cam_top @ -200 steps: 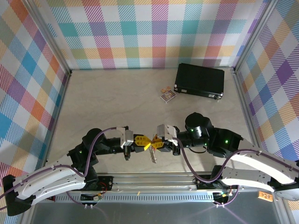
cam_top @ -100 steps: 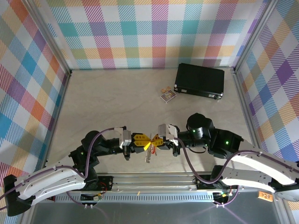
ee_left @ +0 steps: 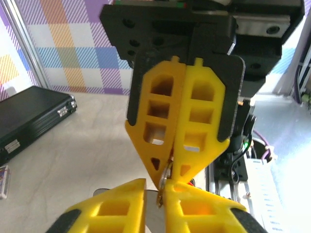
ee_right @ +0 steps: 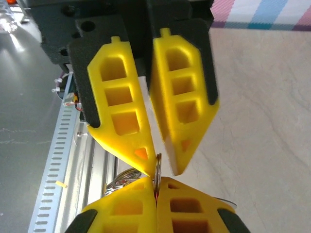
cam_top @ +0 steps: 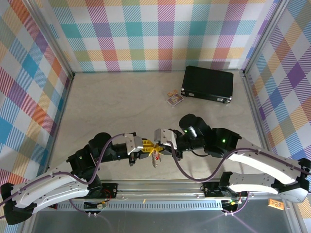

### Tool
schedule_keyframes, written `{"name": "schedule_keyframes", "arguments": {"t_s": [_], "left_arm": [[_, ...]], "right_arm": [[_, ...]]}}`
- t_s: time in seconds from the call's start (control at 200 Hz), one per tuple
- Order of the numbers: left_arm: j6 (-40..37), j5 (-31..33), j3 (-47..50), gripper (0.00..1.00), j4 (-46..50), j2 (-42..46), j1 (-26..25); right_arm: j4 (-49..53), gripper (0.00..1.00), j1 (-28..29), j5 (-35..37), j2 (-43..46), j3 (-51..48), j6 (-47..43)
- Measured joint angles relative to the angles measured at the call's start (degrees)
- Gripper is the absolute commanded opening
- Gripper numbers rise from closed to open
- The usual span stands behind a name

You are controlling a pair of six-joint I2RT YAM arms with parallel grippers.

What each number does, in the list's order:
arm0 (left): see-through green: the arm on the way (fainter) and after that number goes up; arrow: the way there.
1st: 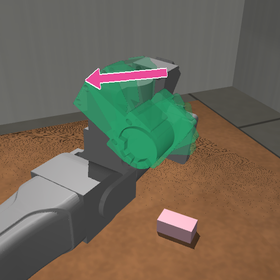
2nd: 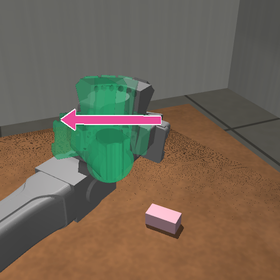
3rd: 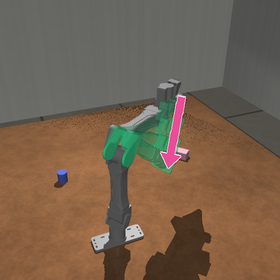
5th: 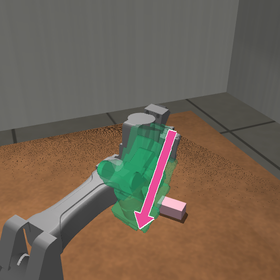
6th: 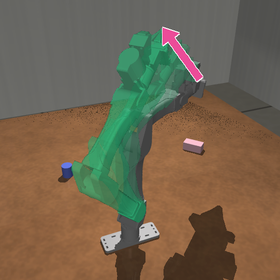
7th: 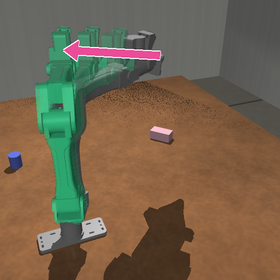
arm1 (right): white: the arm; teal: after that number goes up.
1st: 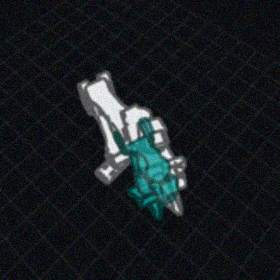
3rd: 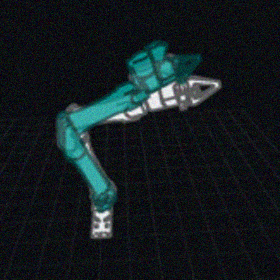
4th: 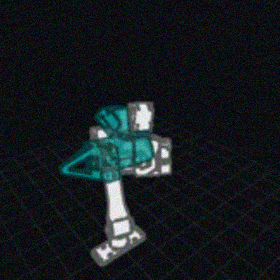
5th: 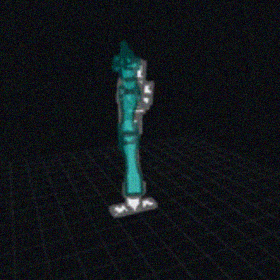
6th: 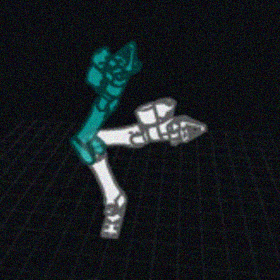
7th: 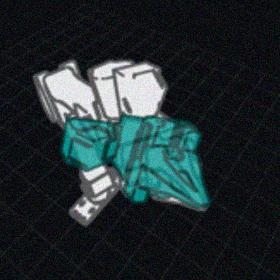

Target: Put the keys on the keyring

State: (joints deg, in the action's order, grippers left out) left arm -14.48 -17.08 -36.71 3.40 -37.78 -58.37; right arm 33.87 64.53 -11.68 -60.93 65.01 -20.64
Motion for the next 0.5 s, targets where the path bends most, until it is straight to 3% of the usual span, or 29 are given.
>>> {"name": "schedule_keyframes", "arguments": {"t_s": [0.065,0.26,0.37,0.5], "left_arm": [[-0.31,0.24,0.0,0.0,1.11,-0.22,-0.04],[0.0,0.15,-0.04,0.0,1.14,-0.37,-0.04],[1.14,-0.37,-0.04,0.0,-0.37,0.26,-0.07],[3.32,-1.79,-0.02,0.0,-4.42,1.44,-0.07]], "right_arm": [[0.72,0.0,0.0,0.52,-0.63,0.15,0.0],[1.36,0.0,0.07,0.79,-0.59,0.15,0.04],[-0.02,0.13,0.28,0.68,0.66,-0.17,0.52],[-5.27,0.15,0.63,-0.37,3.85,-2.43,1.75]]}}
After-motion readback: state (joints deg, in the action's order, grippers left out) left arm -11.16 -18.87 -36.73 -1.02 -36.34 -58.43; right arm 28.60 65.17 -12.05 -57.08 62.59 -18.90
